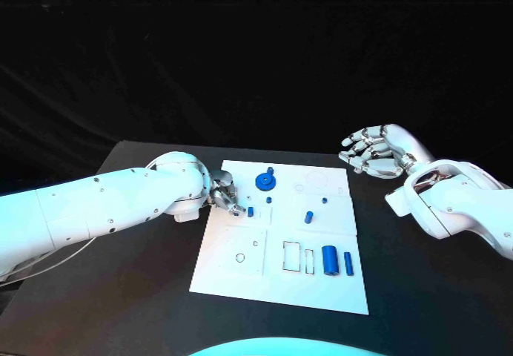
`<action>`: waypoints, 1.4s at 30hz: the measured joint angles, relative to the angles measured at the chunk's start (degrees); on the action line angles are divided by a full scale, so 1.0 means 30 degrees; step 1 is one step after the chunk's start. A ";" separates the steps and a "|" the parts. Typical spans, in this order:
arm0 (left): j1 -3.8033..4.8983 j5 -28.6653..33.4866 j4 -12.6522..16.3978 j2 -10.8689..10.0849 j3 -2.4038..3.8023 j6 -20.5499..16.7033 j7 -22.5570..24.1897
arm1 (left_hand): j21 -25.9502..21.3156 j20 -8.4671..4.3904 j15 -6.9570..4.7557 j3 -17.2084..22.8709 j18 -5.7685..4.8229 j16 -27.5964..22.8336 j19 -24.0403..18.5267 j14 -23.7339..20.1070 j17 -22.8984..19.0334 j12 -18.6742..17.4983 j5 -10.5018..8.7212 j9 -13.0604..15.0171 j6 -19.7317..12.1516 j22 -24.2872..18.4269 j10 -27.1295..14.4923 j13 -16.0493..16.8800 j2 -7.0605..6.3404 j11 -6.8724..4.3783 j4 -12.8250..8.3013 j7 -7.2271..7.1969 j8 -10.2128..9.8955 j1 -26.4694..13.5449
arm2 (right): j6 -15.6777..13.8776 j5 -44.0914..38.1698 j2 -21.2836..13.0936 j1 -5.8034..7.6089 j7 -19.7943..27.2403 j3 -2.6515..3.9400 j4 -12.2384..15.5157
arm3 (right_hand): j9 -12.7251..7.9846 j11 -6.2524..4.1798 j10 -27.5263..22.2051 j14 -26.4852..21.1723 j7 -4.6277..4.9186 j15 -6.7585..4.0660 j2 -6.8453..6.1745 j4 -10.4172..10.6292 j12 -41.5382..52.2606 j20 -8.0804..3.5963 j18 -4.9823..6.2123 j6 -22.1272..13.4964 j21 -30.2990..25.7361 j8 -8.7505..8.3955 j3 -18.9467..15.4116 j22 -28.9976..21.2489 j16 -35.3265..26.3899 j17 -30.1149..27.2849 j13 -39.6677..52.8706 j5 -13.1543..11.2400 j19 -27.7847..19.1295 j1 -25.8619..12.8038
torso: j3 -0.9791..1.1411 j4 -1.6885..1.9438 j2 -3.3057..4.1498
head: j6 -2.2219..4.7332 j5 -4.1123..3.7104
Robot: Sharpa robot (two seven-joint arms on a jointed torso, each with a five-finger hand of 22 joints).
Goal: Assemble the parts on the task board
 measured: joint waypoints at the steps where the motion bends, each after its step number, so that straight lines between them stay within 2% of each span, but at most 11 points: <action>1: -0.0003 0.0011 -0.0005 0.0000 0.0000 -0.0020 -0.0003 | 0.0000 0.0000 0.0001 -0.0208 0.0002 0.0000 0.0000 0.0000 0.0000 0.0000 0.0000 -0.0021 0.0037 0.0000 -0.0001 0.0015 0.0105 0.0000 0.0009 0.0033 -0.0003 -0.0105 | 0.0004 0.0000 -0.0003 0.0000 -0.0005 0.0000 -0.0003 | 0.0004 0.0038 -0.0038 -0.0003 0.0002 0.0003 0.0000 0.0000 -0.0072 0.0000 -0.0002 -0.0001 -0.0105 0.0072 0.0000 -0.0083 -0.0145 -0.0015 -0.0072 0.0000 0.0000 0.0000 | 0.0000 0.0000 0.0000 | 0.0009 -0.0009; 10: -0.0033 0.0137 -0.0046 -0.0080 0.0027 -0.0442 -0.0005 | 0.0000 0.0000 0.0002 -0.1080 0.0001 0.0000 -0.0001 -0.0001 0.0000 0.0078 0.0000 -0.0080 0.0057 0.0000 -0.0002 0.0069 0.0292 0.0001 0.0026 0.0075 -0.0181 -0.0951 | 0.0066 -0.0001 -0.0025 0.0001 -0.0059 0.0000 -0.0042 | 0.0003 0.0271 -0.0272 -0.0248 -0.0035 0.0248 0.0000 -0.0004 -0.0477 0.0144 0.0000 -0.0100 -0.0879 0.0130 -0.0012 -0.0796 -0.1300 -0.0229 -0.0716 0.0000 -0.0005 0.0000 | -0.0022 -0.0026 0.0011 | 0.0101 -0.0081; 18: -0.0083 0.0360 0.0038 -0.0283 0.0268 -0.1170 0.0039 | -0.0143 0.0001 0.0004 -0.1845 0.0002 0.0000 -0.0001 -0.0002 0.0000 -0.0550 0.0000 -0.0088 -0.0895 0.0000 -0.0668 -0.0843 0.0346 0.0316 0.0014 0.0481 -0.0410 -0.1202 | 0.0117 -0.0019 -0.0035 0.0000 -0.0099 -0.0001 -0.0092 | 0.0002 0.0271 -0.0273 -0.0716 -0.0034 0.0464 -0.0008 -0.0002 -0.0844 0.0388 -0.0001 -0.0101 -0.1813 0.0281 -0.0174 -0.1705 -0.2884 -0.0716 -0.1530 0.0000 -0.0250 0.0008 | -0.0013 -0.0005 0.0005 | 0.0104 -0.0163; 26: -0.0049 0.0695 0.0409 -0.0549 0.0528 -0.2177 0.0274 | -0.0310 0.0001 0.0090 -0.1995 0.0001 -0.0075 -0.0002 0.0055 0.0000 -0.0679 0.0000 0.0041 -0.1148 0.0000 -0.0914 -0.1095 0.0405 0.0425 0.0007 0.0585 -0.0377 -0.1143 | 0.0162 -0.0031 -0.0032 0.0000 -0.0138 -0.0002 -0.0146 | -0.0023 0.0338 -0.0205 -0.0929 -0.0034 0.0577 -0.0007 -0.0004 -0.0869 0.0519 0.0000 -0.0100 -0.2436 0.0281 -0.0222 -0.2421 -0.3915 -0.1161 -0.2084 0.0000 -0.0382 0.0008 | -0.0002 0.0005 -0.0005 | 0.0099 -0.0183; 28: -0.0028 0.0825 0.0485 -0.0622 0.0580 -0.2552 0.0556 | -0.1038 0.0154 0.0371 -0.2134 0.0003 -0.0632 -0.0907 0.0009 -0.0001 -0.1866 0.0159 0.0116 -0.1818 0.0006 -0.2198 -0.2493 0.0518 0.0627 -0.0022 0.0824 -0.0326 -0.0448 | 0.0166 -0.0031 -0.0030 -0.0001 -0.0138 -0.0003 -0.0168 | -0.0043 0.0338 -0.0205 -0.0929 -0.0034 0.0577 -0.0008 -0.0005 -0.0943 0.0519 -0.0001 -0.0100 -0.2567 0.0281 -0.0222 -0.2532 -0.4117 -0.1222 -0.2166 0.0000 -0.0382 0.0008 | -0.0002 0.0005 -0.0009 | 0.0097 -0.0189; 30: 0.0000 0.1086 0.0523 -0.0671 0.0605 -0.3083 0.1190 | -0.2144 0.0343 0.0658 -0.2177 0.0368 -0.1752 -0.2355 0.0021 0.0007 -0.3468 0.0176 0.0101 -0.2594 -0.0329 -0.3957 -0.4271 0.0548 0.0942 -0.0019 0.1129 -0.0340 0.0383 | 0.0170 -0.0031 -0.0029 -0.0001 -0.0138 -0.0004 -0.0205 | -0.0043 0.0376 -0.0168 -0.0967 -0.0034 0.0614 -0.0007 -0.0004 -0.0943 0.0553 0.0000 -0.0100 -0.2625 0.0281 -0.0221 -0.2635 -0.4242 -0.1275 -0.2238 0.0036 -0.0416 0.0008 | 0.0000 0.0016 -0.0022 | 0.0103 -0.0200; 32: 0.0014 0.1407 0.0543 -0.0675 0.0611 -0.3599 0.1977 | -0.3062 0.0493 0.0833 -0.2110 0.0756 -0.2686 -0.3526 -0.0074 0.0016 -0.4131 0.0244 -0.0017 -0.3193 -0.1361 -0.4923 -0.4813 0.0598 0.1209 -0.0086 0.1419 -0.0558 0.1106 | 0.0175 -0.0031 -0.0028 -0.0001 -0.0138 -0.0004 -0.0239 | -0.0043 0.0405 -0.0138 -0.0997 -0.0034 0.0645 -0.0008 -0.0005 -0.0943 0.0586 0.0000 -0.0100 -0.2680 0.0355 -0.0221 -0.2714 -0.4282 -0.1319 -0.2293 0.0077 -0.0449 0.0008 | 0.0009 0.0018 -0.0033 | 0.0119 -0.0201; 35: 0.0034 0.1890 0.0587 -0.0572 0.0538 -0.4555 0.3708 | -0.8254 0.1154 0.1666 -0.1293 0.2092 -0.8113 -0.9400 -0.4187 -0.5360 -0.6122 0.0285 -0.0682 -0.4448 -0.7538 -0.7510 -0.6116 0.0299 0.1987 -0.0474 0.2243 -0.1293 0.3531 | 0.0200 -0.0030 -0.0029 -0.0005 -0.0138 -0.0004 -0.0304 | -0.0042 0.0404 -0.0139 -0.0997 -0.0034 0.0645 -0.0008 -0.0005 -0.0943 0.0618 0.0001 -0.0100 -0.2781 0.0354 -0.0220 -0.2813 -0.4464 -0.1376 -0.2369 0.0076 -0.0417 0.0009 | 0.0020 0.0037 -0.0033 | 0.0170 -0.0247; 36: 0.0037 0.1959 0.0604 -0.0511 0.0470 -0.4868 0.4273 | -0.9135 0.1298 0.1812 -0.1092 0.2228 -0.8984 -1.0234 -0.4908 -0.6244 -0.6576 0.0285 -0.0878 -0.4666 -0.8459 -0.7985 -0.6461 0.0247 0.2149 -0.0612 0.2401 -0.1488 0.4089 | 0.0214 -0.0029 -0.0029 -0.0005 -0.0136 -0.0005 -0.0330 | -0.0043 0.0405 -0.0138 -0.0997 -0.0034 0.0645 -0.0007 -0.0006 -0.0943 0.0655 -0.0001 -0.0100 -0.2789 0.0354 -0.0220 -0.2858 -0.4531 -0.1411 -0.2407 0.0076 -0.0379 0.0008 | 0.0018 0.0044 -0.0031 | 0.0201 -0.0271; 39: 0.0004 0.1928 0.0660 -0.0263 0.0236 -0.5855 0.6052 | -1.0450 0.1647 0.2073 -0.0131 0.2229 -1.0778 -1.1140 -0.6519 -0.8207 -0.8068 0.0181 -0.1708 -0.5062 -0.9635 -0.8926 -0.7776 -0.0044 0.2494 -0.1532 0.2524 -0.2211 0.6195 | 0.0268 -0.0025 -0.0016 -0.0008 -0.0125 -0.0016 -0.0408 | -0.0084 0.0372 0.0038 -0.0997 -0.0034 0.0645 0.0121 -0.0006 -0.0978 0.0655 -0.0001 -0.0100 -0.2789 0.0354 -0.0220 -0.2982 -0.4699 -0.1504 -0.2548 0.0076 -0.0379 0.0137 | 0.0007 0.0051 -0.0016 | 0.0266 -0.0309; 42: -0.0057 0.1372 0.0650 0.0010 0.0021 -0.6737 0.7584 | -1.0649 0.1671 0.2079 0.0181 0.2435 -1.0817 -1.1164 -0.6536 -0.8469 -0.8621 0.0152 -0.2346 -0.4913 -0.9782 -0.8923 -0.8623 -0.0280 0.2493 -0.1845 0.2456 -0.2506 0.6878 | 0.0343 -0.0022 0.0002 -0.0021 -0.0112 -0.0022 -0.0457 | -0.0123 0.0303 0.0108 -0.0997 -0.0045 0.0645 0.0121 -0.0042 -0.1063 0.0677 -0.0001 0.0018 -0.2870 0.0354 -0.0183 -0.3076 -0.4725 -0.1574 -0.2657 0.0076 -0.0265 0.0137 | 0.0000 0.0037 -0.0005 | 0.0298 -0.0317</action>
